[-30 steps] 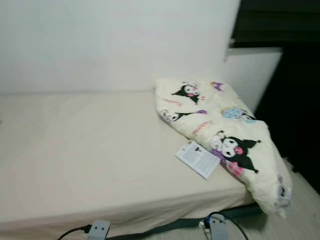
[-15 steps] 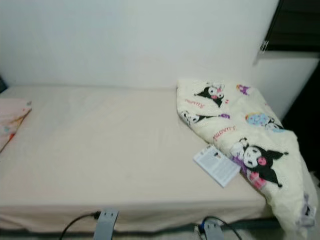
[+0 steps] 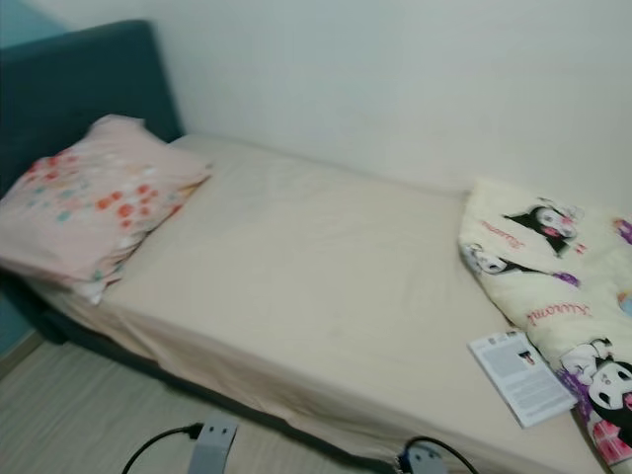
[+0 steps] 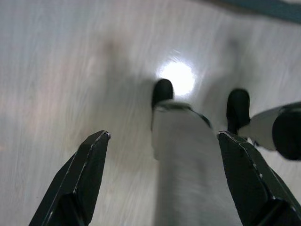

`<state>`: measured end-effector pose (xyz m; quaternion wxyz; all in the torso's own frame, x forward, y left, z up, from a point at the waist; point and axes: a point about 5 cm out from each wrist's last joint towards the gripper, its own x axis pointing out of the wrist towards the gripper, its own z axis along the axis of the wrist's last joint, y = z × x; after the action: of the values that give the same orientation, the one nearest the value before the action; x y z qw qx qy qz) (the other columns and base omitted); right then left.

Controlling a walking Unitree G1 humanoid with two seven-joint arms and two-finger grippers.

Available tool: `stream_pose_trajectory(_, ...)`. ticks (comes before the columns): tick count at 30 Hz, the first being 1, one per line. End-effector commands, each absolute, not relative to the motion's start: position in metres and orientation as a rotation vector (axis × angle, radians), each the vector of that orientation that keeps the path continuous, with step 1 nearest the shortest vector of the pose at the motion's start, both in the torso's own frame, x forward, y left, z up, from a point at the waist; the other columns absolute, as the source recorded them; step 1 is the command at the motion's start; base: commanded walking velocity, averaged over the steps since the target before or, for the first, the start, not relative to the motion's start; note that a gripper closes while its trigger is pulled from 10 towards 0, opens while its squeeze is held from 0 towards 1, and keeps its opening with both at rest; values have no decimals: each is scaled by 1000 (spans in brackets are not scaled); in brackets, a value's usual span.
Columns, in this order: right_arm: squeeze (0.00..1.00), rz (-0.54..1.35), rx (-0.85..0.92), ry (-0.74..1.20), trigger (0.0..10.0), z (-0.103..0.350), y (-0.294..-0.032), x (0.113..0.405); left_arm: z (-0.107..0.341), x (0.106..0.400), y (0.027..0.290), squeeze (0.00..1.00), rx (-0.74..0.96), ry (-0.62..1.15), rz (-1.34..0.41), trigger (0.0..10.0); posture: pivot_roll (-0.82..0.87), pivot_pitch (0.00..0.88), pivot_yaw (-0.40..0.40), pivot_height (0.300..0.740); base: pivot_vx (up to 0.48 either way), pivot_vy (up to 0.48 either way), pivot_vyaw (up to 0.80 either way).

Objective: Clean up the room

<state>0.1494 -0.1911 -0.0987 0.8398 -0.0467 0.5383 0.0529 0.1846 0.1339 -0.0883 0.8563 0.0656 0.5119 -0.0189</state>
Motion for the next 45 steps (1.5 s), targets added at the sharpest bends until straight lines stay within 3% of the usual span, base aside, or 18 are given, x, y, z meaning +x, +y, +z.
stream_pose_trajectory(1, 0, 101, -104, 1155, 10000, -100, -195, 144, -88, 185, 132, 0, 148, 1073, -58, 10000, -30, 0, -87, 740, 0, 0, 800)
stream_pose_trajectory(15, 0, 103, -96, 1146, 10000, -100, -191, 145, -88, 185, 132, 0, 149, 1066, -64, 10000, -29, 0, -88, 740, 0, 0, 800)
stream_pose_trajectory(41, 0, 114, -102, 1140, 10000, -100, -195, 145, -89, 182, 132, 0, 164, 1073, -85, 10000, -28, 0, -86, 740, 364, 0, 800)
stream_pose_trajectory(45, 0, 133, -118, 1100, 10000, -96, -193, 156, -90, 182, 133, 0, 166, 1073, -87, 10000, -27, 0, -86, 740, 376, 0, 800)
